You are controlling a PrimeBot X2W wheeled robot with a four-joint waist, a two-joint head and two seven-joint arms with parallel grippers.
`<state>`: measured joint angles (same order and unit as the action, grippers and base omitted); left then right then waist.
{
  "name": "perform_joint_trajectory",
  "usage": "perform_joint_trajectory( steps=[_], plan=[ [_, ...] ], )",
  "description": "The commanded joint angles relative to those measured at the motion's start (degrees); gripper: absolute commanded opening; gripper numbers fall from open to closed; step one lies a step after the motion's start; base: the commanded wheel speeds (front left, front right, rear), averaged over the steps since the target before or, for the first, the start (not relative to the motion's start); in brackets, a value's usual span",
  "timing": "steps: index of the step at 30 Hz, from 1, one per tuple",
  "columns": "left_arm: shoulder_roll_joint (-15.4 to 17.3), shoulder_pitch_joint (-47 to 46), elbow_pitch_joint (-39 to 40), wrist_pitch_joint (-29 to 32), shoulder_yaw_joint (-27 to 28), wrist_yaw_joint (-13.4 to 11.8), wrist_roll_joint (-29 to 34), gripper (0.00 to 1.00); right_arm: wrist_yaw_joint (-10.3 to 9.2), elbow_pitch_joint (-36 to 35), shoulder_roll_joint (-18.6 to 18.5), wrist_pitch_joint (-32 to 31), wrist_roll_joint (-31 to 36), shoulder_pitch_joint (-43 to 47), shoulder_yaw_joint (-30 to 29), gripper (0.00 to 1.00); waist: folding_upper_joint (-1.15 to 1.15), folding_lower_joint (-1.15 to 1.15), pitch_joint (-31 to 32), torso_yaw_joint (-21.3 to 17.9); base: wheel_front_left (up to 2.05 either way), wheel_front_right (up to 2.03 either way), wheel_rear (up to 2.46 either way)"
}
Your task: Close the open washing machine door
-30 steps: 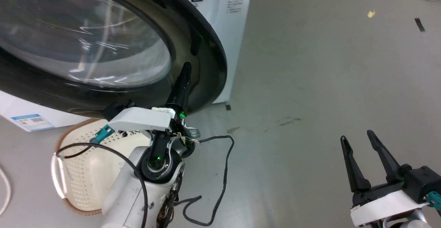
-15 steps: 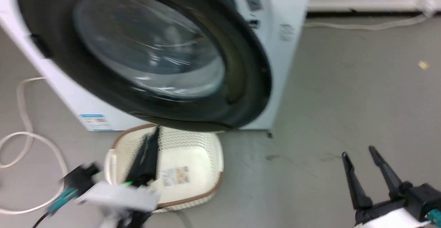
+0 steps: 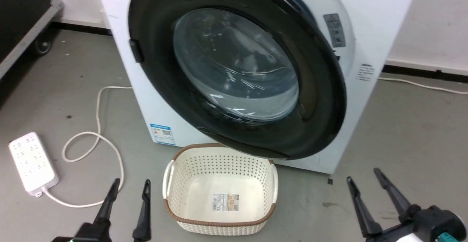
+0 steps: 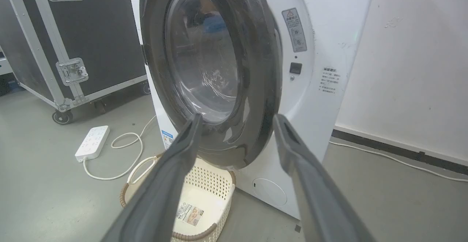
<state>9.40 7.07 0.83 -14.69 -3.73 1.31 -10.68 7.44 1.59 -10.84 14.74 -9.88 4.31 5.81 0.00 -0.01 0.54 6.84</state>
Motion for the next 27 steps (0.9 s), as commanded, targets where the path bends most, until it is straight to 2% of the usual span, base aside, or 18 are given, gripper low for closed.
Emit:
perform_joint_trajectory(
  steps=[1,4,5,6,13,22,27],
  plan=[
    [-0.22,0.83,0.56,-0.3,0.12,-0.14,1.21,1.0,0.05,0.22,0.17,0.26,0.16,0.86,0.35,1.0,0.0,0.01,0.26,0.62,0.0,0.0,0.0],
    [-0.44,1.71,1.45,-0.3,-0.43,0.15,4.59,1.0,0.05,0.66,0.09,0.26,0.02,0.62,1.37,1.0,0.0,0.01,-0.11,1.19,0.0,0.0,0.0],
    [-0.8,1.83,1.76,-0.3,-0.61,0.22,5.15,1.0,0.05,0.98,0.03,0.26,-0.14,0.49,1.75,0.47,0.0,0.01,-0.32,1.37,0.0,0.0,0.0],
    [-0.98,1.93,1.92,-0.3,-0.87,0.3,5.81,1.0,0.05,1.31,-0.15,0.26,-0.17,0.25,2.09,0.0,0.0,0.01,-0.64,1.52,0.0,0.0,0.0],
    [-2.29,0.24,2.53,-0.3,-2.54,0.03,8.7,1.0,0.05,2.4,-3.88,-0.73,-1.15,-6.02,6.25,0.0,0.0,0.01,-4.9,2.46,0.0,0.0,0.0],
    [-4.04,-3.78,2.96,-0.3,-5.96,-0.58,10.42,1.0,0.05,7.92,-12.96,-5.07,-6.65,-22.97,13.09,0.0,0.0,0.01,-11.7,4.54,0.0,0.0,0.0],
    [-4.84,-5.78,3.1,-0.3,-7.76,-1.55,10.74,1.0,0.05,12.24,-16.63,-6.59,-11.51,-32.05,15.88,0.0,0.0,0.01,-14.93,5.88,0.0,0.0,0.0]
  ],
)
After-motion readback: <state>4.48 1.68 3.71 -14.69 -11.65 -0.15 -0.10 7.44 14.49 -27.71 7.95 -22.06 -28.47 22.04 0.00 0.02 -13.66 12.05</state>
